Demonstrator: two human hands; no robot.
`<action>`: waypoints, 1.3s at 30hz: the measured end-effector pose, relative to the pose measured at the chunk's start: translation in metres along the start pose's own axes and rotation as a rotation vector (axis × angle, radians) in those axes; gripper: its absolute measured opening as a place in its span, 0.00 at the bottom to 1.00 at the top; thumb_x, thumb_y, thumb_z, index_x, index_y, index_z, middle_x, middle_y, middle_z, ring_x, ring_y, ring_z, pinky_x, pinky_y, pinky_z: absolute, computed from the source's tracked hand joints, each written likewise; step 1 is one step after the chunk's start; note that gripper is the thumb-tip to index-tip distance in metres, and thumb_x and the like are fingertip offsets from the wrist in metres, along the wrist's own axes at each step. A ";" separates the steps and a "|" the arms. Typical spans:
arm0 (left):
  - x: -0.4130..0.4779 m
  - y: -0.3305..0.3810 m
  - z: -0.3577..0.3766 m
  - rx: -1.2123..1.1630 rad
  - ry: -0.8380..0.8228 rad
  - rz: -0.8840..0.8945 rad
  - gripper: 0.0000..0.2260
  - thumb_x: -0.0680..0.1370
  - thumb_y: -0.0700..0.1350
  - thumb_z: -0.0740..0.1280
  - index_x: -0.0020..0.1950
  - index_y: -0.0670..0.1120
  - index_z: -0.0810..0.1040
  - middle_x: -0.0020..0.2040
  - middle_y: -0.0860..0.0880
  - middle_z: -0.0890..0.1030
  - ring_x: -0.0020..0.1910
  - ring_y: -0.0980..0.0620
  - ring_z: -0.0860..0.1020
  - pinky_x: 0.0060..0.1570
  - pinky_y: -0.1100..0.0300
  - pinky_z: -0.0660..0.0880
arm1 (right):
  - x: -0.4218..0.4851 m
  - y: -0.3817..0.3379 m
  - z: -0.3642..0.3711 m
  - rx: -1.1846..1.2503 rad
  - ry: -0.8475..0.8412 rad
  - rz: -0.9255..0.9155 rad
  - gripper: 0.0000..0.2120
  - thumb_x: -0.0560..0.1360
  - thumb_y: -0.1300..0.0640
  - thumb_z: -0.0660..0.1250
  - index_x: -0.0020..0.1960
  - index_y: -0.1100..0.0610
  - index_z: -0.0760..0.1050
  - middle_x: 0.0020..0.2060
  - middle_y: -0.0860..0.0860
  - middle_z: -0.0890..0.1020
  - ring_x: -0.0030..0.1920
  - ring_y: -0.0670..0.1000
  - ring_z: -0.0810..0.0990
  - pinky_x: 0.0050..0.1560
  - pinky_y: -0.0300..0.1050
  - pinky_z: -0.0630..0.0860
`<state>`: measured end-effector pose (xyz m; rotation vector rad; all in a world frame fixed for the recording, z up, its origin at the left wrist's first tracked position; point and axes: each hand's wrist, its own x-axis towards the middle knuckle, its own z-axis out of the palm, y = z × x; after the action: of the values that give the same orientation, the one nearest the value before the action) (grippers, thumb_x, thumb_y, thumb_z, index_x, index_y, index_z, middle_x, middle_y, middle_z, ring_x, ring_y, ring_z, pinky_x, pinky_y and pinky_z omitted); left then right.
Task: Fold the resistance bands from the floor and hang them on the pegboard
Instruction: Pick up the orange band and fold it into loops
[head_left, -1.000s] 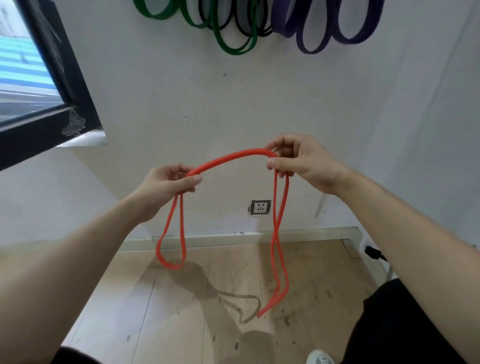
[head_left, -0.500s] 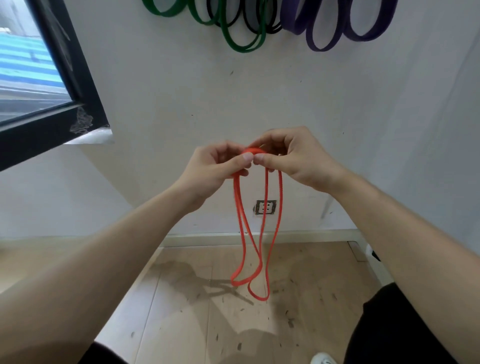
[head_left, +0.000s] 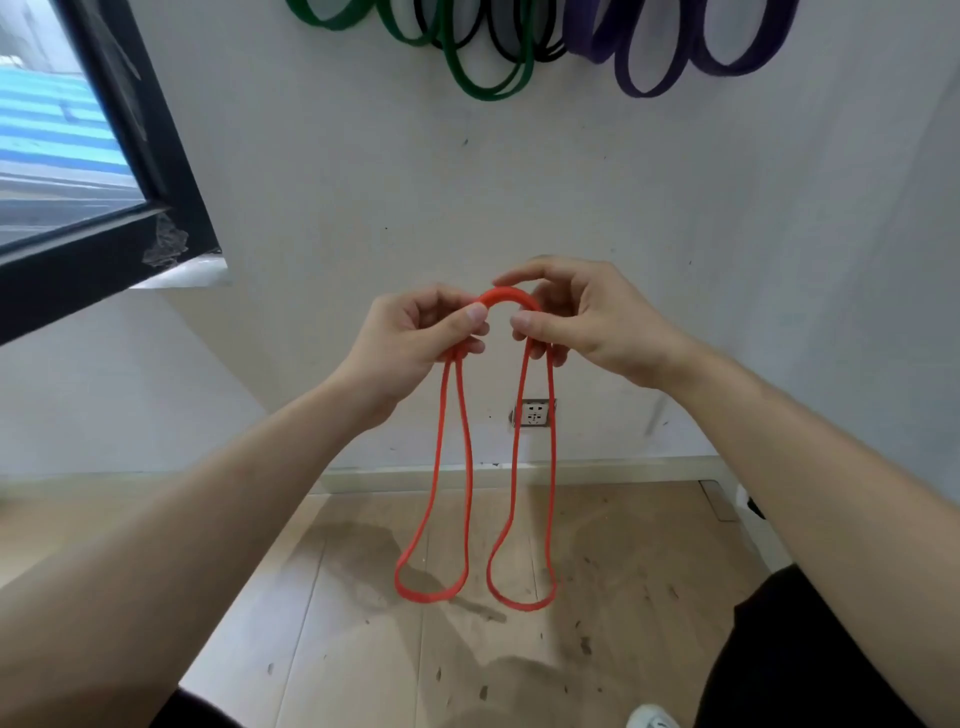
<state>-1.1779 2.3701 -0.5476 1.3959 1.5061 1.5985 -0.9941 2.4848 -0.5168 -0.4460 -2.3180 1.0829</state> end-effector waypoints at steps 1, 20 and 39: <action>-0.001 0.000 0.000 0.017 -0.006 0.002 0.08 0.80 0.44 0.70 0.55 0.42 0.83 0.45 0.46 0.87 0.45 0.50 0.86 0.49 0.58 0.82 | 0.000 -0.001 0.001 0.019 0.008 -0.020 0.17 0.78 0.60 0.69 0.67 0.53 0.76 0.42 0.57 0.84 0.40 0.52 0.85 0.38 0.43 0.80; -0.008 -0.022 0.037 0.069 -0.281 -0.139 0.11 0.76 0.44 0.75 0.58 0.45 0.83 0.52 0.50 0.87 0.53 0.55 0.85 0.51 0.65 0.79 | -0.002 -0.019 -0.006 0.062 0.077 -0.152 0.10 0.80 0.63 0.67 0.58 0.55 0.82 0.43 0.56 0.85 0.43 0.56 0.85 0.43 0.52 0.83; -0.010 -0.078 0.069 0.123 -0.510 -0.331 0.07 0.77 0.40 0.73 0.54 0.42 0.84 0.50 0.45 0.88 0.52 0.49 0.86 0.60 0.53 0.80 | -0.010 0.000 -0.065 0.155 0.448 -0.121 0.10 0.81 0.66 0.63 0.60 0.60 0.78 0.40 0.54 0.82 0.38 0.55 0.81 0.38 0.49 0.78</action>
<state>-1.1320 2.4063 -0.6347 1.3945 1.4397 0.8787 -0.9474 2.5195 -0.4854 -0.4312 -1.8319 0.9794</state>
